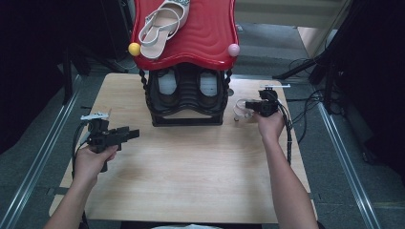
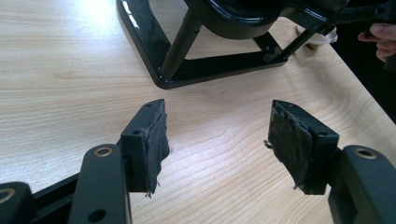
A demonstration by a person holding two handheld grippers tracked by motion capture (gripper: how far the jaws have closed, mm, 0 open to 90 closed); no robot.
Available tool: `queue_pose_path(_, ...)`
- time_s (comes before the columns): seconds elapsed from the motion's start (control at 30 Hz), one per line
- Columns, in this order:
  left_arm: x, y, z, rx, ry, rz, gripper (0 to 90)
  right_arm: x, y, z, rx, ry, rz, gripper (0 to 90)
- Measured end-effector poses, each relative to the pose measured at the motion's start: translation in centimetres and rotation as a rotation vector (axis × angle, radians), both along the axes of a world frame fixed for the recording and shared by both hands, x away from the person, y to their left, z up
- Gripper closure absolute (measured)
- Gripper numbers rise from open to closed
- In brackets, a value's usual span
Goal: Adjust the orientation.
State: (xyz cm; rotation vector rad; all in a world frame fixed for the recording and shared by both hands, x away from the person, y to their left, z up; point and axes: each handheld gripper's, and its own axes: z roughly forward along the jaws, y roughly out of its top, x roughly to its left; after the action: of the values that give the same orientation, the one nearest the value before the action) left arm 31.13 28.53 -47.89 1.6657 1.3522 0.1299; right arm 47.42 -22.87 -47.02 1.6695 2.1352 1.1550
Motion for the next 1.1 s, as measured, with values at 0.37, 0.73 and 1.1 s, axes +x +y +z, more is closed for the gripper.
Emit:
queue_pose_path(0.37, -0.1, 0.3, 0.0, -0.019, 0.006, 0.006, 37.1, -1.5, -0.9, -0.5, -0.009, -0.012, -0.001, 90.0)
queue_pose_path(0.73, 0.0, 0.2, -0.1, -0.025, 0.006, 0.011, 37.0, -3.6, -2.5, -0.8, -0.009, -0.03, -0.004, 90.0)
queue_pose_path(1.1, 0.4, -0.1, -0.1, -0.037, 0.015, 0.009, 37.1, -4.7, -4.0, -1.6, 0.006, -0.026, -0.018, 90.0)
